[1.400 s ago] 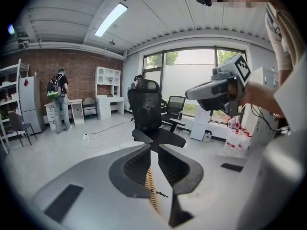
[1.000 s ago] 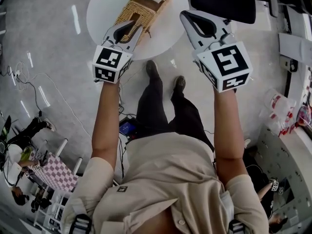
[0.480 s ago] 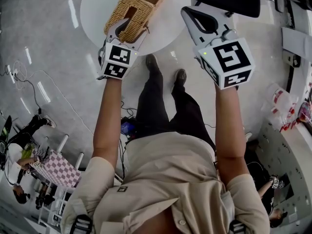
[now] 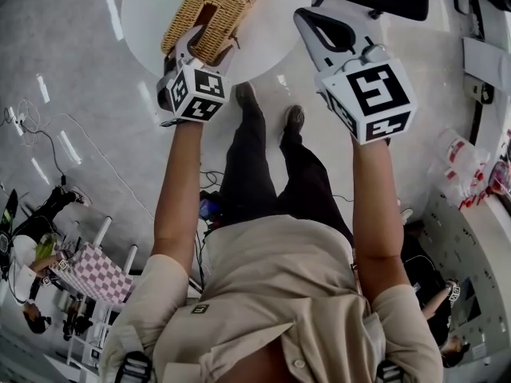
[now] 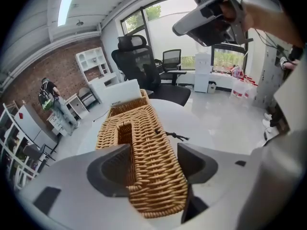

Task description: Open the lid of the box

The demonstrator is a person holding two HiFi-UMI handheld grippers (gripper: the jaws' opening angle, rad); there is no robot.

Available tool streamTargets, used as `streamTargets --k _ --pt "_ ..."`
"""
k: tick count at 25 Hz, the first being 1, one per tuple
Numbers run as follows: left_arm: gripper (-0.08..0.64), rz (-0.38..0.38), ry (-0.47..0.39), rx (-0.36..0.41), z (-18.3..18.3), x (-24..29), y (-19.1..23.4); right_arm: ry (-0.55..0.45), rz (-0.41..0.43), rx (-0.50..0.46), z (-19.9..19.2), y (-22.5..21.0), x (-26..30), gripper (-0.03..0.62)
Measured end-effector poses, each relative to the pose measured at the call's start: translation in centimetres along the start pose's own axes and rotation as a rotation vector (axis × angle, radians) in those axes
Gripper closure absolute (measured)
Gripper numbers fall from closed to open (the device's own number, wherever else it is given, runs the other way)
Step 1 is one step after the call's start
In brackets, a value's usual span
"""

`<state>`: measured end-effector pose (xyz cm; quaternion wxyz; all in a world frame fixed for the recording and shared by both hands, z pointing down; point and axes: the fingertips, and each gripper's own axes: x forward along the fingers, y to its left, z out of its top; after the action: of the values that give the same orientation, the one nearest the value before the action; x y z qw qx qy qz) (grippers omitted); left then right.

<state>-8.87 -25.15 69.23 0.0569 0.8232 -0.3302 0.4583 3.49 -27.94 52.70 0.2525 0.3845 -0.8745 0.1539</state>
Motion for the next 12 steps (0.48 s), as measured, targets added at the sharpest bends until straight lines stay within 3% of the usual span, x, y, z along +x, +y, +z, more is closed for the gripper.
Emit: streamTargets --k 6,12 --pt "0.281 0.016 -0.002 0.02 -0.2 0.1 -0.3 0.008 0.004 0.002 -0.7 0.3 0.2 0.6" --pt "0.292 -0.009 -0.027 -0.033 0.6 -0.9 0.2 0.013 0.006 -0.01 -0.4 0.3 0.0 0.6"
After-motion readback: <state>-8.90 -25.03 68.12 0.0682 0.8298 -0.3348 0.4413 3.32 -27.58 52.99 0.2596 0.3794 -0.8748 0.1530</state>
